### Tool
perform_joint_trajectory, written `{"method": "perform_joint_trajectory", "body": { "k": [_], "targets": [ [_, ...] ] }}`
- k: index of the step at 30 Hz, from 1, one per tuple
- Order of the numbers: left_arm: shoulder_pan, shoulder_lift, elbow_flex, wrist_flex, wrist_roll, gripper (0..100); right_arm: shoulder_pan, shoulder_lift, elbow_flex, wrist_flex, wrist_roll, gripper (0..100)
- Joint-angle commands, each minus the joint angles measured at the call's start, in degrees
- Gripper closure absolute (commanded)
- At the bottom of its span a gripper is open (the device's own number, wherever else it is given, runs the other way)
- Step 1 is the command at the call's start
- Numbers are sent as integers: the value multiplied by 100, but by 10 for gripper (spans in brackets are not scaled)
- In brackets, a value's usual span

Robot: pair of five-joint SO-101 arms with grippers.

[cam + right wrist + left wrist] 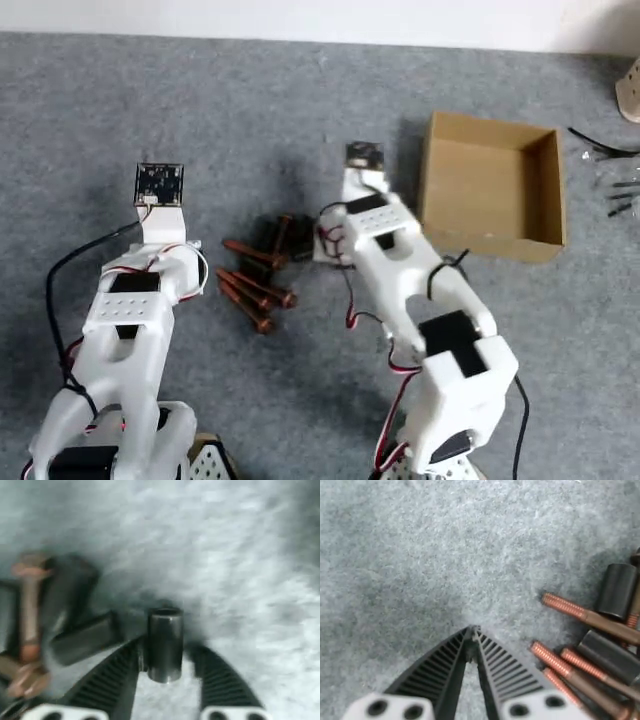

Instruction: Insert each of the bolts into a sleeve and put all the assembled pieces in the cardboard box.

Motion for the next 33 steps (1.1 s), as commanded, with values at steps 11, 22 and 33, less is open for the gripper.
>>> {"method": "perform_joint_trajectory", "body": {
  "k": [11, 22, 33],
  "targets": [
    [-66, 22, -92, -70, 53, 992, 215, 92, -163, -4, 44, 994],
    [286, 40, -101, -97, 18, 992, 251, -1525, 576, 4, 686, 995],
    [462, 1886, -1490, 202, 18, 976, 251, -3152, 2721, -2018, 897, 995]
  ]
}}
